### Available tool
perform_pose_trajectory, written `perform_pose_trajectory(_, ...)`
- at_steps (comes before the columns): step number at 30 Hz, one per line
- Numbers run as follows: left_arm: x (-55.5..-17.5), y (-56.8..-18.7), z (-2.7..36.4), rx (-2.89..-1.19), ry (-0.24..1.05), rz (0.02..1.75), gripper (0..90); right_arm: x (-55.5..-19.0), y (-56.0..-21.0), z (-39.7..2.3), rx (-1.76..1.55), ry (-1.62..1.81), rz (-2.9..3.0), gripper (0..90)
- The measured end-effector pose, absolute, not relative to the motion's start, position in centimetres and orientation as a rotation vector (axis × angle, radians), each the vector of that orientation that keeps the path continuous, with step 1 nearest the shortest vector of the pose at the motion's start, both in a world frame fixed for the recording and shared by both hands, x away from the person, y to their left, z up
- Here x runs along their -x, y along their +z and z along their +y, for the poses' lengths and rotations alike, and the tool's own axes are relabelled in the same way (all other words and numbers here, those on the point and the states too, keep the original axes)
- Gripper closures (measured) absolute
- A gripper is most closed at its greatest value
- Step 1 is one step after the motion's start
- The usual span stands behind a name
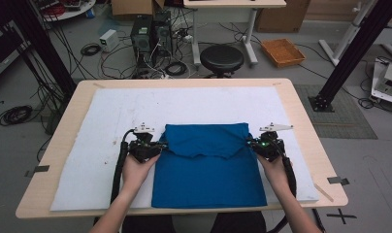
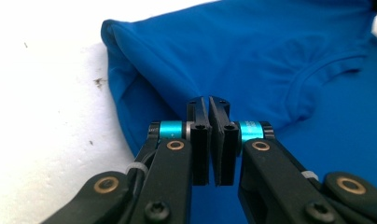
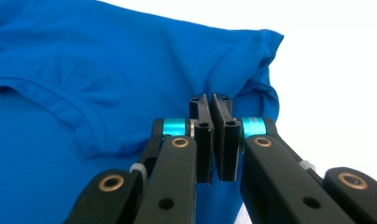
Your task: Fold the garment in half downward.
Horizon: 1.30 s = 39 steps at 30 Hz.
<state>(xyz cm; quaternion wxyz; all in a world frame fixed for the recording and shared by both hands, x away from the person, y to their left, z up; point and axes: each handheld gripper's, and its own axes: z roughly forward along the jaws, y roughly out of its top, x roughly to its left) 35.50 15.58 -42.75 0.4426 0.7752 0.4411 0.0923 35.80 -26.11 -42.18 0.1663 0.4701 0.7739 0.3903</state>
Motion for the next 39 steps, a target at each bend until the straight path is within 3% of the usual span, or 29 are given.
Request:
perform_pose_trajectory(19, -28.6, -40.9, 17.1, -1.934, 0.091, 0.976, 87.0, -28.6, -40.8, -27.3, -1.249, 1.177, 2.286, 87.9)
perform_pose_trajectory(28, -24.8, -41.7, 17.9, -1.929, 0.003, 0.959, 86.9, -24.9, -40.9, -27.3, -1.189, 1.167, 2.331, 87.9)
perform_pose_trajectory(39, -23.1, -42.9, 17.9, -1.949, -0.031, 0.965, 86.9, -23.0, -41.6, -27.7, -1.176, 1.139, 2.349, 87.8)
